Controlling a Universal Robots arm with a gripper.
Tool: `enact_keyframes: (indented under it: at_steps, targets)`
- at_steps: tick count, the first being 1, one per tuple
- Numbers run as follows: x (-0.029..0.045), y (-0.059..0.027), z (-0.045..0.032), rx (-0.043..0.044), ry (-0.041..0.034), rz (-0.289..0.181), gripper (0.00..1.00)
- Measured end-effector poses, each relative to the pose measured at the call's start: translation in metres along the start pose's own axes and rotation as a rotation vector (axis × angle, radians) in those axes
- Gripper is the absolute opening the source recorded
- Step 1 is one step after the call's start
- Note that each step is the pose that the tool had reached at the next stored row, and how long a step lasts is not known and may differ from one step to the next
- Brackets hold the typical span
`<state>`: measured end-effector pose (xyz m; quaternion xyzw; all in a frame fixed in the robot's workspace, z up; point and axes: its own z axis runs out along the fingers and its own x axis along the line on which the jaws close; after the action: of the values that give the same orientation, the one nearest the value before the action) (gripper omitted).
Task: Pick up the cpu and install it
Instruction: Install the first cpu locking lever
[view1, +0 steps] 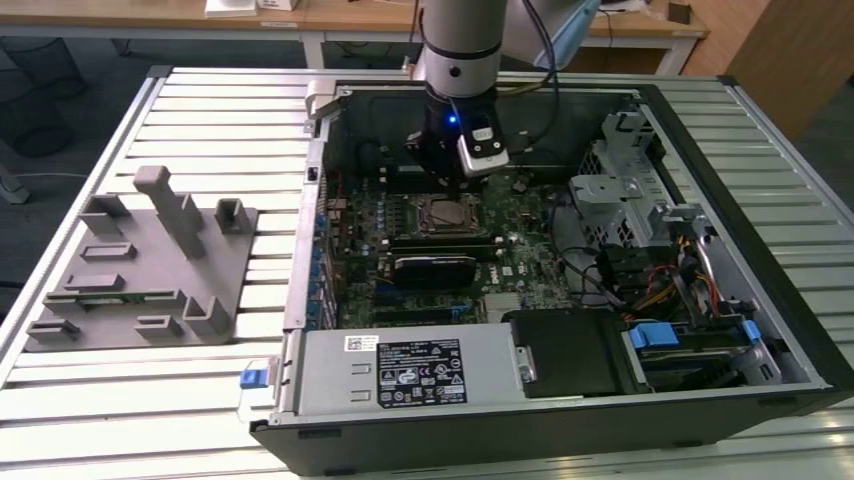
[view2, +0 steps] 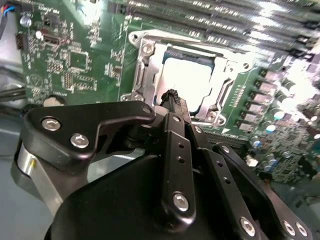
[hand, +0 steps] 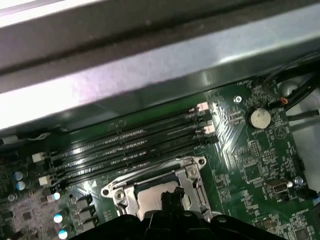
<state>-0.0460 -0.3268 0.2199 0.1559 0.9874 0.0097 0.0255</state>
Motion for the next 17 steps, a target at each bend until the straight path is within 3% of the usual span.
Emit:
enact_keyframes:
  at_steps: [3, 5, 10, 17]
  targets:
    - [-0.0014, -0.0003, 0.0003, 0.0255, 0.0123, -0.001, 0.11]
    - [-0.0024, -0.0021, 0.0005, 0.0352, 0.0187, -0.001, 0.11]
    - [-0.0042, -0.0074, 0.0007, 0.0391, 0.0189, -0.001, 0.11]
    - [-0.0043, -0.0076, -0.001, 0.0394, 0.019, -0.001, 0.11]
